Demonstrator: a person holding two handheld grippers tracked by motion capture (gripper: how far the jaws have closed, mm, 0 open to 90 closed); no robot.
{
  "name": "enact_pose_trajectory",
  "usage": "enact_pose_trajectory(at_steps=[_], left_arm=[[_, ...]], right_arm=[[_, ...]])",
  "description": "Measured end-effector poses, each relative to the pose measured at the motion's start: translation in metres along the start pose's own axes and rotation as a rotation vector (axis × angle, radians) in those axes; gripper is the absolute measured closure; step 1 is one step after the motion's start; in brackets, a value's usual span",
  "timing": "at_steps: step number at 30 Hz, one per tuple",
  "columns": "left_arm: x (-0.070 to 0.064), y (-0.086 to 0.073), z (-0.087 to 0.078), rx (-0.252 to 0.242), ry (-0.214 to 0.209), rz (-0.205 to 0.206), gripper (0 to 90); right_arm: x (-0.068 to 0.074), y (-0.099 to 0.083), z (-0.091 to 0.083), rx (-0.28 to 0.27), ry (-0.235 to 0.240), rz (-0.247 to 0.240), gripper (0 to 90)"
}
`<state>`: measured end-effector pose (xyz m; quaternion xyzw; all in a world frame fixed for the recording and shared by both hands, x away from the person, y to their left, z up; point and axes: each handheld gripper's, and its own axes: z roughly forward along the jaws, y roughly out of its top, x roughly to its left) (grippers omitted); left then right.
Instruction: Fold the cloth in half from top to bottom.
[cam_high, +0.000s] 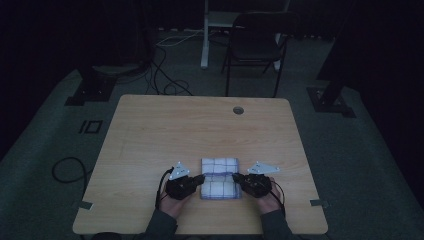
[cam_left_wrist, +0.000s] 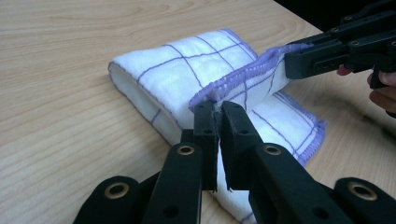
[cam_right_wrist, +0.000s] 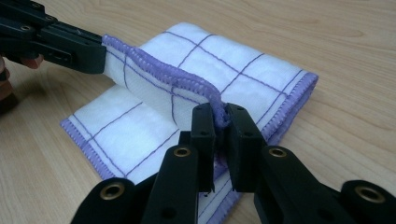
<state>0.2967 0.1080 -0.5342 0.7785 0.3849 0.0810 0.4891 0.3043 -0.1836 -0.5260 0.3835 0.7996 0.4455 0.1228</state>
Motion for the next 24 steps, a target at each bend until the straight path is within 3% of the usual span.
enact_pose_trajectory(at_steps=[13,24], left_arm=[[0.011,-0.002,-0.01,-0.013,0.036,-0.034,85.5],[0.013,0.01,0.002,0.005,0.035,-0.009,84.7]], right_arm=[[0.005,-0.007,-0.003,0.015,0.017,-0.003,83.0],[0.01,-0.009,-0.008,0.018,0.028,-0.035,82.9]])
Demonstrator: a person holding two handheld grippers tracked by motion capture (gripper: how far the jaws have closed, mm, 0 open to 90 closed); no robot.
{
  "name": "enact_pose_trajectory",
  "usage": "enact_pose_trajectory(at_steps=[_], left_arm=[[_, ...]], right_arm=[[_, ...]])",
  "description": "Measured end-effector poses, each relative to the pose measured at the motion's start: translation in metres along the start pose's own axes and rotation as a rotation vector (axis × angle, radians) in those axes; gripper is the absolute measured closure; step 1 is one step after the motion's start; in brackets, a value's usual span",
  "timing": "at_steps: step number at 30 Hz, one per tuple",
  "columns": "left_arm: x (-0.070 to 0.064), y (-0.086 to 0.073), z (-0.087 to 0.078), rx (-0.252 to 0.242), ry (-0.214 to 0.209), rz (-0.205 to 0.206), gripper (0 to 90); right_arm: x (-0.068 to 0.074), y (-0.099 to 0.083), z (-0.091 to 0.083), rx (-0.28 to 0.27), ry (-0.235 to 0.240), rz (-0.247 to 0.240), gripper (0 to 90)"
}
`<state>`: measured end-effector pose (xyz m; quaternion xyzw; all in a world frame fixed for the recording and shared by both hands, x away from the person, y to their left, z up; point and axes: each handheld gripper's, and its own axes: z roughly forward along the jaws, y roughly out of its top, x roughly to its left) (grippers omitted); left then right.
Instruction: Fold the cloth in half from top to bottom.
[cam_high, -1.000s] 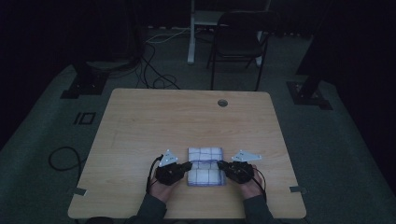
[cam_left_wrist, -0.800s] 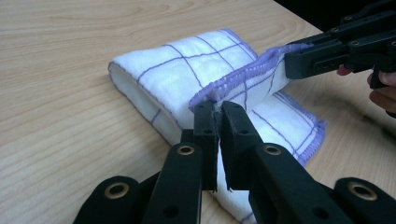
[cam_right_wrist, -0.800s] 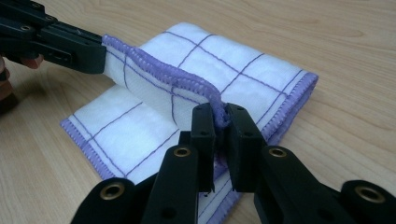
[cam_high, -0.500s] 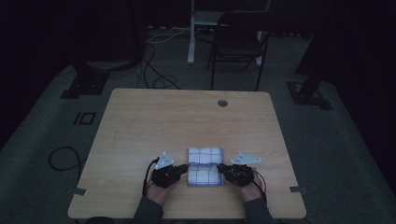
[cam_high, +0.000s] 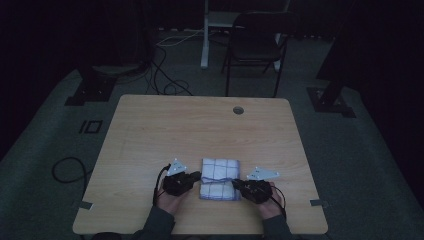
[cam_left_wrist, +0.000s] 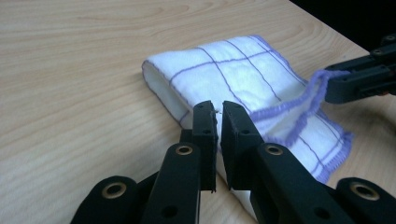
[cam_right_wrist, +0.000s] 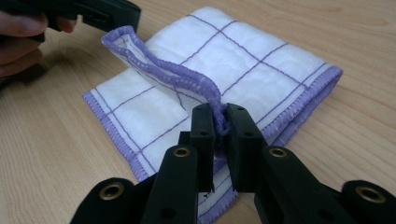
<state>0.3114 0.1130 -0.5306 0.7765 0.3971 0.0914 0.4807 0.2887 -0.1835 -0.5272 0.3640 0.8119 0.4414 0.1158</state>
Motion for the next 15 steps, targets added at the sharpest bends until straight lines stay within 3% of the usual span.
enact_pose_trajectory(at_steps=[4,9,15], left_arm=[[0.0,0.008,0.003,-0.005,-0.003,0.006,84.2],[-0.004,0.007,0.01,0.026,-0.006,0.025,83.2],[-0.001,0.002,0.014,0.048,0.0,0.01,83.1]], right_arm=[[0.001,0.001,-0.005,-0.038,-0.004,-0.006,83.1],[0.002,-0.001,-0.006,-0.014,0.013,-0.017,83.0],[0.003,-0.002,-0.007,-0.006,0.034,-0.036,82.6]])
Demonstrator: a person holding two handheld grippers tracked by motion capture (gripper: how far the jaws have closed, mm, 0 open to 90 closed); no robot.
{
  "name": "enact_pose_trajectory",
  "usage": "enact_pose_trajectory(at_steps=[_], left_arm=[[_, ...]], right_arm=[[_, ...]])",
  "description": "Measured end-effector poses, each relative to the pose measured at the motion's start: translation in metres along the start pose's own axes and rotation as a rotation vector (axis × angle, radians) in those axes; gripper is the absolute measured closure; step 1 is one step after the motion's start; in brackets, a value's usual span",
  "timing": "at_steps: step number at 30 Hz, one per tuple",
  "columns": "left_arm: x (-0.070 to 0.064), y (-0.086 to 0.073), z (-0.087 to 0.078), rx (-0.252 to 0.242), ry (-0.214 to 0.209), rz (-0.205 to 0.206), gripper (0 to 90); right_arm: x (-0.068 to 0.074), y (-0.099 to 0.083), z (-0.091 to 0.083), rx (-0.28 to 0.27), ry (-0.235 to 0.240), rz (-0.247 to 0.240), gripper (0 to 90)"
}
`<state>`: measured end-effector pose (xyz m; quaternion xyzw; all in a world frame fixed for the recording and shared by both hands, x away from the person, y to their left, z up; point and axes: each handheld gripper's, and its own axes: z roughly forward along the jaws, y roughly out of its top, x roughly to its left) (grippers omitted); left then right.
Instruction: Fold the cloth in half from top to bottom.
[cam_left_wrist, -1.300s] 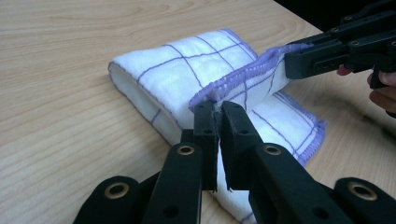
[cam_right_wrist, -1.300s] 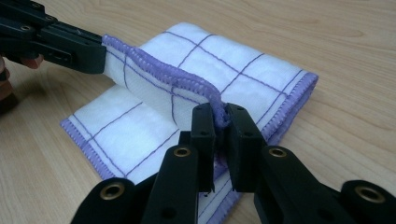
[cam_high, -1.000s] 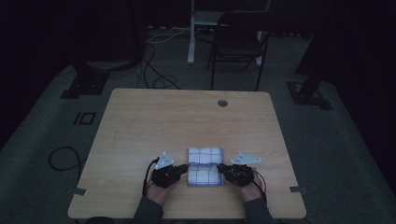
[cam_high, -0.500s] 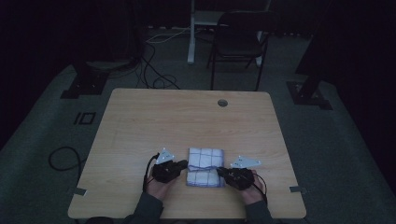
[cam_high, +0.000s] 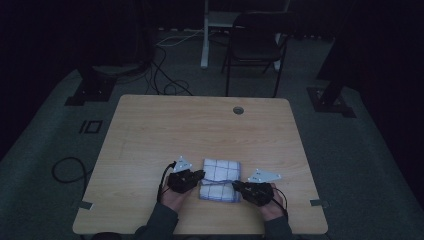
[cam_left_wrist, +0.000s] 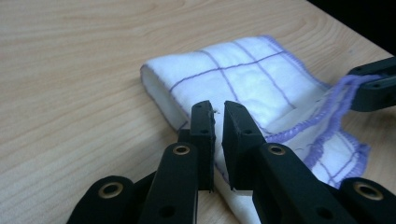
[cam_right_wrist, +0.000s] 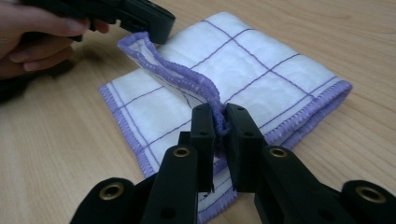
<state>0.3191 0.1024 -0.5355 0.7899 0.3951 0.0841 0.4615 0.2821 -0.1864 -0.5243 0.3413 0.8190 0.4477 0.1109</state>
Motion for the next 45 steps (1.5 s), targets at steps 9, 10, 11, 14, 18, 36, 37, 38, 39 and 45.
enact_pose_trajectory(at_steps=[9,10,11,14,18,36,37,38,39,45], left_arm=[[-0.005,-0.01,-0.002,0.037,0.013,0.031,81.8],[-0.005,-0.011,-0.003,0.041,0.013,0.031,81.8],[-0.006,-0.013,-0.004,0.044,0.015,0.035,81.7],[-0.01,-0.015,-0.007,0.049,0.018,0.057,81.4],[-0.015,-0.019,-0.009,0.061,0.019,0.077,80.9],[-0.008,-0.017,-0.018,0.048,0.059,0.092,78.2],[-0.005,-0.016,-0.019,0.043,0.068,0.085,78.1],[-0.003,-0.015,-0.019,0.039,0.076,0.084,78.1],[-0.002,-0.015,-0.02,0.037,0.081,0.082,78.2],[0.009,-0.012,-0.025,0.032,0.123,0.075,78.1]], right_arm=[[-0.003,-0.001,-0.004,-0.039,0.006,0.019,61.3],[-0.004,-0.001,-0.005,-0.047,0.004,0.02,60.6],[-0.004,-0.001,-0.006,-0.054,0.002,0.025,60.0],[-0.007,0.0,-0.008,-0.076,-0.018,0.041,58.9],[-0.016,0.002,-0.01,-0.108,-0.06,0.064,57.8],[-0.071,0.01,0.012,-0.086,-0.218,0.169,56.4],[-0.073,0.01,0.013,-0.082,-0.226,0.17,56.4],[-0.076,0.009,0.015,-0.076,-0.232,0.178,56.4],[-0.078,0.007,0.016,-0.067,-0.242,0.185,56.3],[-0.083,0.004,0.013,-0.058,-0.266,0.195,56.0]])
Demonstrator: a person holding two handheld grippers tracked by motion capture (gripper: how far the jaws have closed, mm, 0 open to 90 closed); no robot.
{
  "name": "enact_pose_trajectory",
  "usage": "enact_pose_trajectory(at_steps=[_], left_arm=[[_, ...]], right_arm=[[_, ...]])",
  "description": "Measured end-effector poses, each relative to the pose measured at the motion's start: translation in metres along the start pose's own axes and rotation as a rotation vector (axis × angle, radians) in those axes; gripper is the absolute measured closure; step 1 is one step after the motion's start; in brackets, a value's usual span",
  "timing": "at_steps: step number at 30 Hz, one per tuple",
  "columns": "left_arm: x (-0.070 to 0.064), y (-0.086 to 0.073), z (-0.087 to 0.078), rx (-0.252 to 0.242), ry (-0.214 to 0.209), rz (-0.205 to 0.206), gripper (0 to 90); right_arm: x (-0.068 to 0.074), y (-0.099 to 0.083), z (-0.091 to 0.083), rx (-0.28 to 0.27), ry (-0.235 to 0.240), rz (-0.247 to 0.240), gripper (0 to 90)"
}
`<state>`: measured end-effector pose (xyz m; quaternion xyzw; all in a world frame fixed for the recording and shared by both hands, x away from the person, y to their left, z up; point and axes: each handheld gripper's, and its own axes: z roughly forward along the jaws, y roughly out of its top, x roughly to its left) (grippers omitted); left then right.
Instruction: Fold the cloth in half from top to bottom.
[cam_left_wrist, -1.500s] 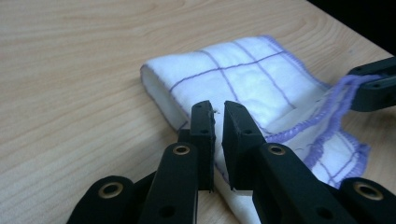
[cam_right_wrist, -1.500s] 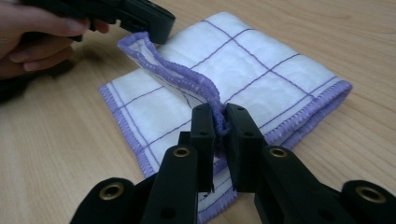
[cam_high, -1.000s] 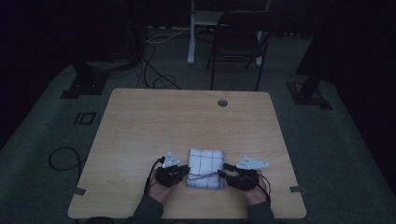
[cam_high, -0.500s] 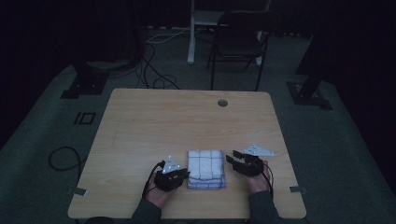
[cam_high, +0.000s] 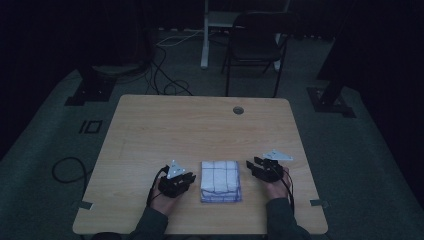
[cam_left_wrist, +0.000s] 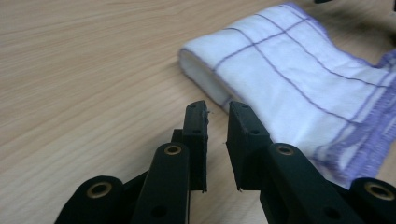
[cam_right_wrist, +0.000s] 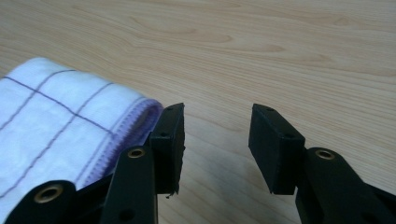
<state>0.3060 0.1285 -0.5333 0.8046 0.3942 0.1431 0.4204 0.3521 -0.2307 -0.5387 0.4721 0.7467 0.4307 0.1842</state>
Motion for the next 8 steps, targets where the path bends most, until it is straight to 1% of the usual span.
enact_pose_trajectory(at_steps=[3,4,6,8], left_arm=[[0.007,0.0,-0.002,-0.005,0.016,-0.017,77.8],[0.01,0.0,-0.003,-0.003,0.03,-0.02,77.8],[0.013,0.0,-0.003,-0.001,0.033,-0.022,77.8],[0.016,0.0,-0.004,0.0,0.048,-0.025,77.8]], right_arm=[[-0.003,-0.001,0.0,0.008,-0.011,0.0,56.1],[-0.003,-0.001,0.0,0.009,-0.015,0.0,56.1],[-0.003,-0.001,0.0,0.009,-0.017,-0.003,56.1],[-0.003,-0.001,0.0,0.012,-0.024,-0.012,56.2]])
